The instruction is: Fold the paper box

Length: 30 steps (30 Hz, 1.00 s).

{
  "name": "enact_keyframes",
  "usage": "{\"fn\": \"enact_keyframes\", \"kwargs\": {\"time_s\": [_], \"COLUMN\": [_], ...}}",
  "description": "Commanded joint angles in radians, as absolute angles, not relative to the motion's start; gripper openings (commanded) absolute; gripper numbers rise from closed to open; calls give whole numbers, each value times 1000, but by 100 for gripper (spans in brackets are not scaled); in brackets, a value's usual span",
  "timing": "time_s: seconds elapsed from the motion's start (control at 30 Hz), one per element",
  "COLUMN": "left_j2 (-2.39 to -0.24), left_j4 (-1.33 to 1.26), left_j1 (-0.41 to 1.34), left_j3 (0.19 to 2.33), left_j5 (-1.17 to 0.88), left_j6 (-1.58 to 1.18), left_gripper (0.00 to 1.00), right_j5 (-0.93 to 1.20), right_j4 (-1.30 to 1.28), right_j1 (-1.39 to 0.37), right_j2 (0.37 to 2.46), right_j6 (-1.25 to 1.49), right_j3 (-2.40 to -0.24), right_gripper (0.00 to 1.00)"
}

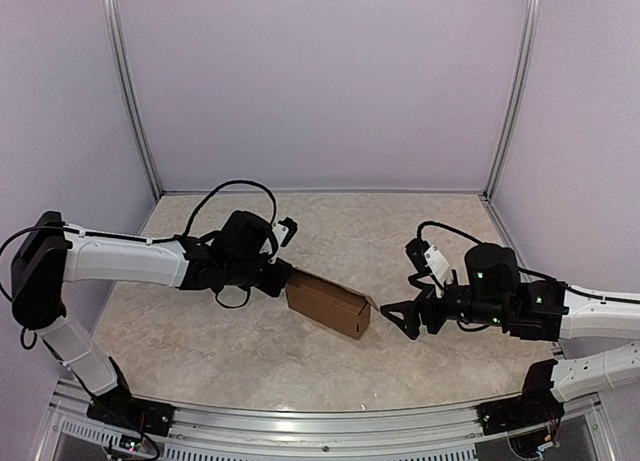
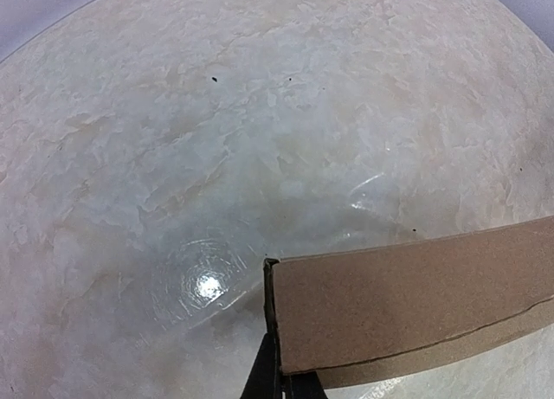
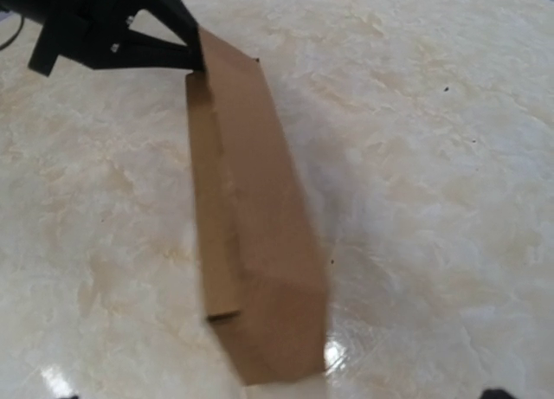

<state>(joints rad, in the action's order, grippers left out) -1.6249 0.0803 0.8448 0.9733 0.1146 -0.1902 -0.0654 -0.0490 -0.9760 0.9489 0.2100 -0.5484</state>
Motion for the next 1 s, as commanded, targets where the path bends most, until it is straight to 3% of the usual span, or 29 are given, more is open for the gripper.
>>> {"fn": "enact_keyframes", "kwargs": {"time_s": [0.0, 0.43, 0.87, 0.97], "left_j2": [-1640, -1627, -1627, -1628], "left_j4": [77, 249, 359, 364], "left_j1": [851, 918, 923, 923], "left_j3": [1002, 1058, 1057, 1057], "left_j5": [144, 375, 382, 376], "left_j6": [-205, -380, -535, -542], "left_gripper": [0, 0, 0, 0], "right_j5": [-139, -148, -195, -202], "right_j4": [-23, -26, -92, -76], "right_j1": [-973, -973, -973, -973], "right_j2": [960, 1122, 1372, 1406], "right_j6": [279, 187, 106, 102], "right_j3": [-541, -642, -827, -833], "right_gripper": [100, 97, 53, 48]}}
